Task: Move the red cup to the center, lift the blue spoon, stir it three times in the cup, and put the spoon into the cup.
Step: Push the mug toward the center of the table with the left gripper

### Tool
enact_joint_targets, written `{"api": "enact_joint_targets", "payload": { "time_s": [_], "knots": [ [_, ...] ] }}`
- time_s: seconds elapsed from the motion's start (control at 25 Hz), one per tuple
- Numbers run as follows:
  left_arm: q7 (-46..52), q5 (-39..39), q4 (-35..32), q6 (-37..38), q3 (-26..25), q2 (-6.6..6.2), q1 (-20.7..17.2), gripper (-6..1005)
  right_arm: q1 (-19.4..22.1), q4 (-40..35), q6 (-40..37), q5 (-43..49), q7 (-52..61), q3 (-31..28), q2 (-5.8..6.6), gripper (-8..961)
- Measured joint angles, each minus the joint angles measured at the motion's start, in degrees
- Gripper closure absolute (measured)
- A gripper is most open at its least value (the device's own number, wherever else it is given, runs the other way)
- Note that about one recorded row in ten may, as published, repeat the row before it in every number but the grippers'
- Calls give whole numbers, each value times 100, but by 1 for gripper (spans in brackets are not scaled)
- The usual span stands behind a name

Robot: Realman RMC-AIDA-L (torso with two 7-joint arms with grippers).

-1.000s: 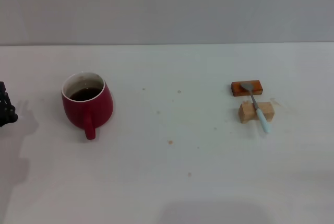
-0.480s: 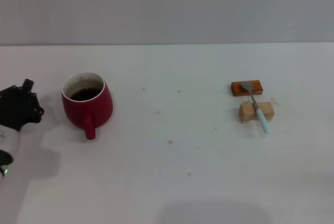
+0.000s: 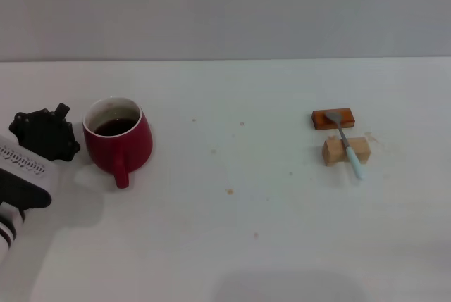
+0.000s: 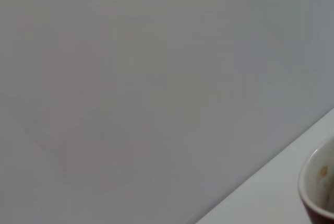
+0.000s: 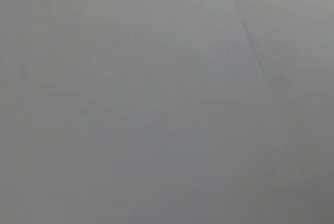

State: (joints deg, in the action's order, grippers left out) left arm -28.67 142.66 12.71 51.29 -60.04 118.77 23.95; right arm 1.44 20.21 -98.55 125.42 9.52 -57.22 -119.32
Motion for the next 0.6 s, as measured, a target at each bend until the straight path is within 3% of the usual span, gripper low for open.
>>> {"api": "enact_joint_targets", "payload": {
  "time_s": [0.6],
  "knots": [
    [-56, 10, -208, -87, 702, -20, 295, 1001, -40, -35, -223, -5, 91, 70, 1, 331]
  ]
}}
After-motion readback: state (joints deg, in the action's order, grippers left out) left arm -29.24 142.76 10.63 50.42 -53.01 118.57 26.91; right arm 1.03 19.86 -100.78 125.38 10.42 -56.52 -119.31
